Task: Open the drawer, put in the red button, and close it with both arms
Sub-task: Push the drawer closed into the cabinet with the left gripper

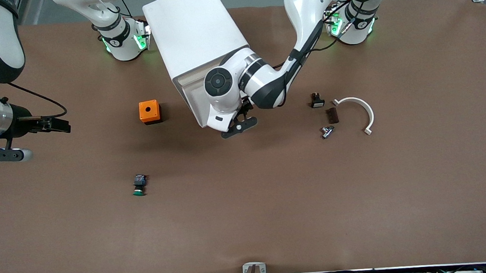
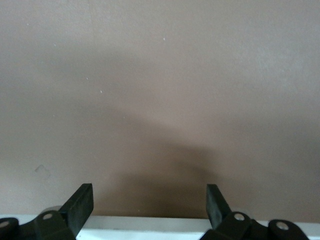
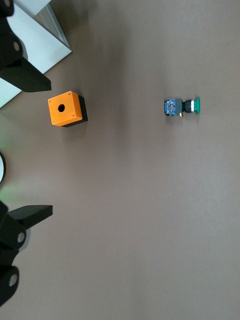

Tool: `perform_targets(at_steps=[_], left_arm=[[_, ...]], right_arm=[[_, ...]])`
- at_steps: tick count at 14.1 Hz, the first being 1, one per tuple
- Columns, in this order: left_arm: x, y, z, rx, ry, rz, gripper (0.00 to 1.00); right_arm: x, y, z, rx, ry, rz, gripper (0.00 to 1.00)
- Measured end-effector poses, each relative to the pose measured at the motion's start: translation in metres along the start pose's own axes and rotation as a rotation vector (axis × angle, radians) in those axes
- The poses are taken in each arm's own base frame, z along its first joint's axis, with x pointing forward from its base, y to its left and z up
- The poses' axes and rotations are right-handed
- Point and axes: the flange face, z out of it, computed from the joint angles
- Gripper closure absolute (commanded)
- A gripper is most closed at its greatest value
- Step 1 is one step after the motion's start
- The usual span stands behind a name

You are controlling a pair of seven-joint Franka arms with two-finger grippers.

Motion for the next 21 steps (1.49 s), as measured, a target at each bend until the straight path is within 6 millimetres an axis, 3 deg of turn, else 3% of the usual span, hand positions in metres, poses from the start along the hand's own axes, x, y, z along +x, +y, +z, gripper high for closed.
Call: perform_targets(at_steps=[6, 10, 16, 21], left_arm=[[-0.033, 0.011, -0.002, -0.013, -0.013, 0.027, 0.01], [-0.055, 0.017, 0.002, -0.039, -0.082, 0.002, 0.01], [-0.096, 0.019, 0.025, -0.017, -0.197, -0.005, 0.01], [-0.098, 0.018, 0.03, -0.024, -0.271, -0.039, 0.01]], right_arm=[[-0.004, 0.012, -0.049, 0.001, 0.102, -0.062, 0.0], [-0.009, 0.012, -0.044, -0.004, 0.051, -0.065, 0.0], [-0.014, 0.012, -0.042, -0.006, 0.01, -0.065, 0.0], [-0.012, 0.027, -0.049, -0.002, 0.056, -0.041, 0.0]])
